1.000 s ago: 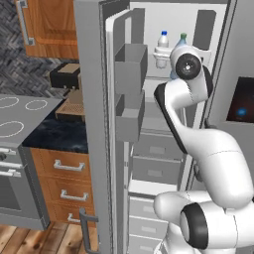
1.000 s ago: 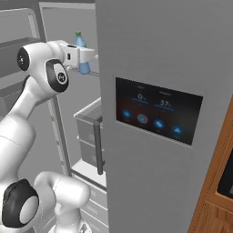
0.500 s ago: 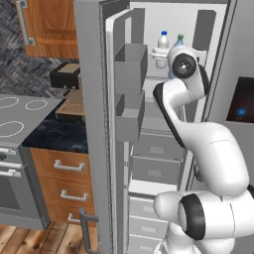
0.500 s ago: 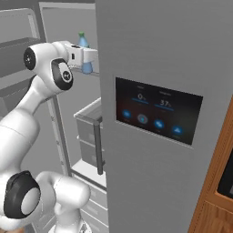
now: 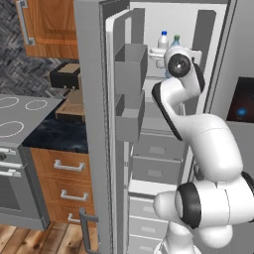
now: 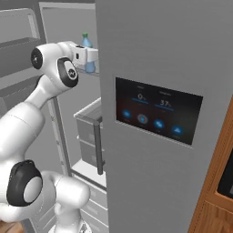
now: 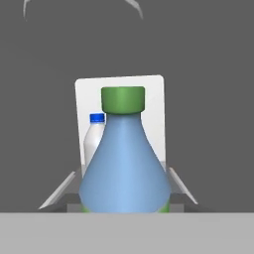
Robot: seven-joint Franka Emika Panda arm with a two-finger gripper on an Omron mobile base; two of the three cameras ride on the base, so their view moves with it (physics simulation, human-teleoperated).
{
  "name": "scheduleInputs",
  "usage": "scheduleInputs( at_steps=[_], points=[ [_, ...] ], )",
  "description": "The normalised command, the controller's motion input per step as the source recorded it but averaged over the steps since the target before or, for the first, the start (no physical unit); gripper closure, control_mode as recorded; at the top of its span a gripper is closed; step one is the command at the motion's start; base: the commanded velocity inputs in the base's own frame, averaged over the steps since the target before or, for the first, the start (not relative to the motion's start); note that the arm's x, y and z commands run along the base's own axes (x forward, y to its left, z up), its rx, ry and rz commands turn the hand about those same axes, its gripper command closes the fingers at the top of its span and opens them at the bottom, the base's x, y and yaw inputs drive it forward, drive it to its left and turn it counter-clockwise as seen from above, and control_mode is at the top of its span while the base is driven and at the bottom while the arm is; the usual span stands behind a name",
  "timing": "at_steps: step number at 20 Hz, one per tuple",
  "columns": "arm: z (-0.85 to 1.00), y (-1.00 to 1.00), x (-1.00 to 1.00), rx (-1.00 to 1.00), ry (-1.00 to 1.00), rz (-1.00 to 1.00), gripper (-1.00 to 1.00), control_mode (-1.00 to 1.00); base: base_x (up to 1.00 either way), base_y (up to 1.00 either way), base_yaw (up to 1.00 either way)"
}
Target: Take the bottled waters from the counter and place them in the freezer to freeze. Close the freezer door after placing the bottles.
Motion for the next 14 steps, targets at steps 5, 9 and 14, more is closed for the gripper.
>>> scheduleInputs(
  at_steps=[5, 9, 14],
  points=[
    [0.00, 0.00, 0.15, 0.00, 0.00, 0.00, 1.00, -1.00, 0.00, 0.00, 0.00],
    [0.00, 0.00, 0.10, 0.00, 0.00, 0.00, 1.00, -1.00, 0.00, 0.00, 0.00],
    [-0.04, 0.00, 0.13, 0.00, 0.00, 0.00, 1.00, -1.00, 0.00, 0.00, 0.00]
  ],
)
